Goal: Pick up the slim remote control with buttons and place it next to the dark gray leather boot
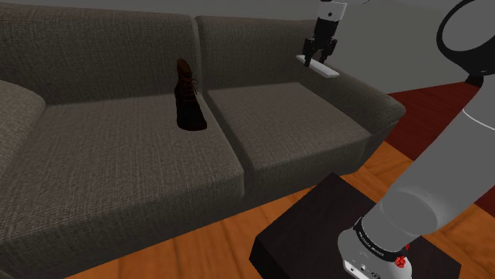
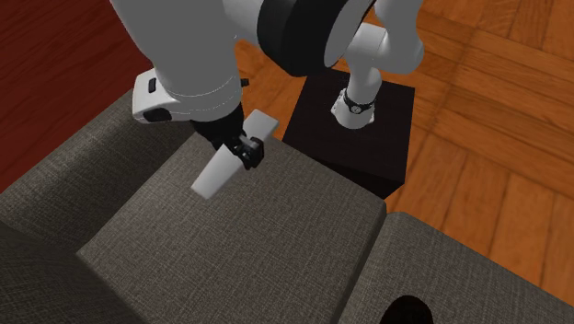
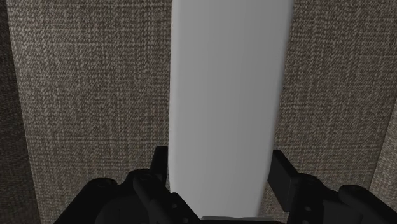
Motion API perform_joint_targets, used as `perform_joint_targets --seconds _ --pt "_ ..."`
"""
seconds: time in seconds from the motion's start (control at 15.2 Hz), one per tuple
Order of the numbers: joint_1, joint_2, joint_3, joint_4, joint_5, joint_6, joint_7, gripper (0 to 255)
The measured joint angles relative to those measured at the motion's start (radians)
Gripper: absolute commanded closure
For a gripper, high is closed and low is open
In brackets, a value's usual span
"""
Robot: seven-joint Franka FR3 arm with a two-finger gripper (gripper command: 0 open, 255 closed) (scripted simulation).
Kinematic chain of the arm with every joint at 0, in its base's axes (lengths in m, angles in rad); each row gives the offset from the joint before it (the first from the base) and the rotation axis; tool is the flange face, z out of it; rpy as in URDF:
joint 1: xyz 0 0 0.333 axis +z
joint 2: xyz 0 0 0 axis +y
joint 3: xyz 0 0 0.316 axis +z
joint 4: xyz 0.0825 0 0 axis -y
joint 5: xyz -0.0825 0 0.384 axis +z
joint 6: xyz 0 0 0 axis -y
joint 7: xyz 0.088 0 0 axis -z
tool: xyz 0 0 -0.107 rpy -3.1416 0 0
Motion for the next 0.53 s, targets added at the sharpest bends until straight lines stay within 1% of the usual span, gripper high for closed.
perform_joint_targets --seconds 0.2,0.53 --pt "0.0 0.003 0.0 0.042 0.001 -0.039 -0.001 255" --pt "0.049 -0.053 0.048 -0.019 -0.015 -0.033 0.098 255"
